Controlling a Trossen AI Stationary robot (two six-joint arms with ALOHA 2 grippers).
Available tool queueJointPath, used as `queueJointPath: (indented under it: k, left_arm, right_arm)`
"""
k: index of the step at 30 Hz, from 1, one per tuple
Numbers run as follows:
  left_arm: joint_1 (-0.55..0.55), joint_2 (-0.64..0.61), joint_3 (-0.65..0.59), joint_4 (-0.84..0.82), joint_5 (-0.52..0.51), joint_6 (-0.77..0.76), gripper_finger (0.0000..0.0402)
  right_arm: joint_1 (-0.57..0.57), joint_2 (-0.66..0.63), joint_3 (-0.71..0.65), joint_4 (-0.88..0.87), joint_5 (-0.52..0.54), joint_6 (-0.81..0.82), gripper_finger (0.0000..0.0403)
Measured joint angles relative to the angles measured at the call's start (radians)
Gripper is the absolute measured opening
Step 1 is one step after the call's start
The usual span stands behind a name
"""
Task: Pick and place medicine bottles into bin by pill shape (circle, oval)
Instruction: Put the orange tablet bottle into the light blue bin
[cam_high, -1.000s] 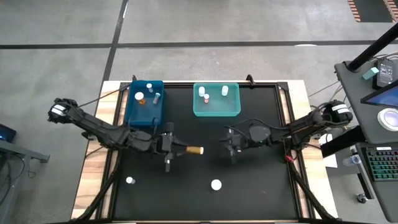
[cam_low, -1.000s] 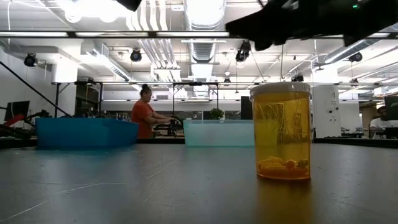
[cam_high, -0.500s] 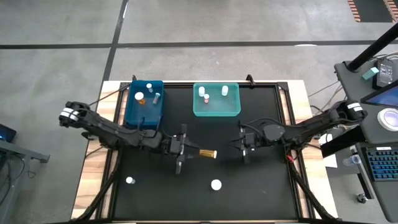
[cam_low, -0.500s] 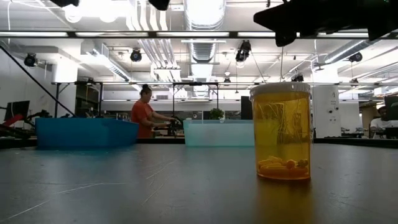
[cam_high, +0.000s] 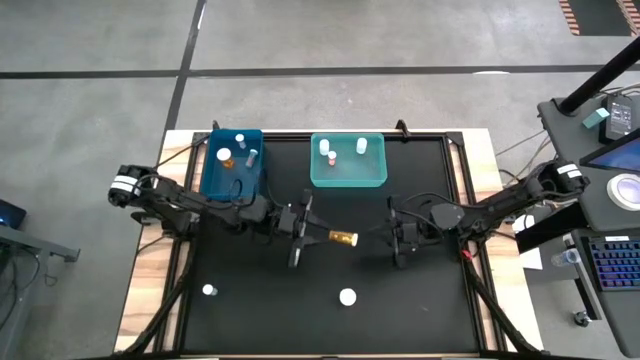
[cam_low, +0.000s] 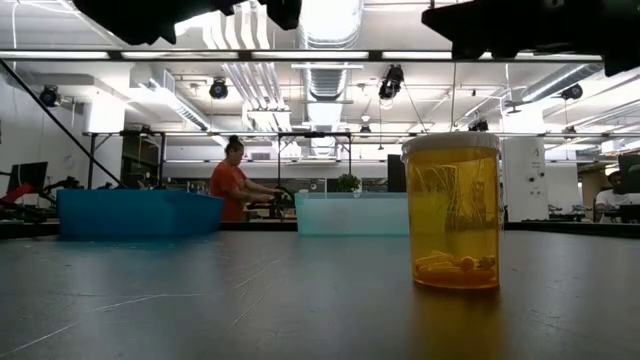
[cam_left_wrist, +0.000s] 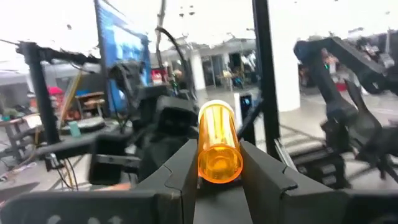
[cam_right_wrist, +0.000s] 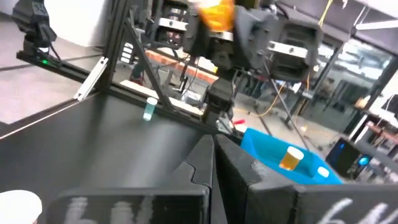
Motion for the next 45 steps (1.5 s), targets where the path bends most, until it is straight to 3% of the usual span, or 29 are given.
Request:
queueJointPath:
  k: [4,8,13,23,32,41,45]
  left_arm:
    - [0.011,-0.005,-0.002,0.029,0.027,0.001,0.0084]
    - [0.015,-0.008,-0.004,0.038,0.176,0.025,0.0084]
    - [0.014,-0.007,-0.005,0.039,0.267,0.060,0.0084]
    - [0.068,-0.011,-0.078,0.143,0.285,0.070,0.0084]
    - [0.085,-0.020,-0.152,0.213,0.281,0.049,0.0084]
    - [0.093,-0.064,-0.208,0.216,0.108,0.053,0.0084]
    - [0.094,-0.079,-0.216,0.213,0.084,0.074,0.0084]
  right_arm:
    - [0.000,-0.004,0.014,0.001,0.000,0.009,0.0008]
    - [0.003,0.016,0.041,0.008,0.000,0.032,0.0008]
    - [0.006,0.115,0.056,0.192,-0.001,-0.005,0.0008]
    - [0.006,0.212,0.175,0.211,0.026,-0.126,0.0018]
    - [0.006,0.183,0.270,0.042,0.104,-0.127,0.0106]
    - [0.013,0.179,0.319,-0.040,0.104,-0.116,0.0212]
    - [0.013,0.182,0.343,-0.095,0.104,-0.114,0.0246]
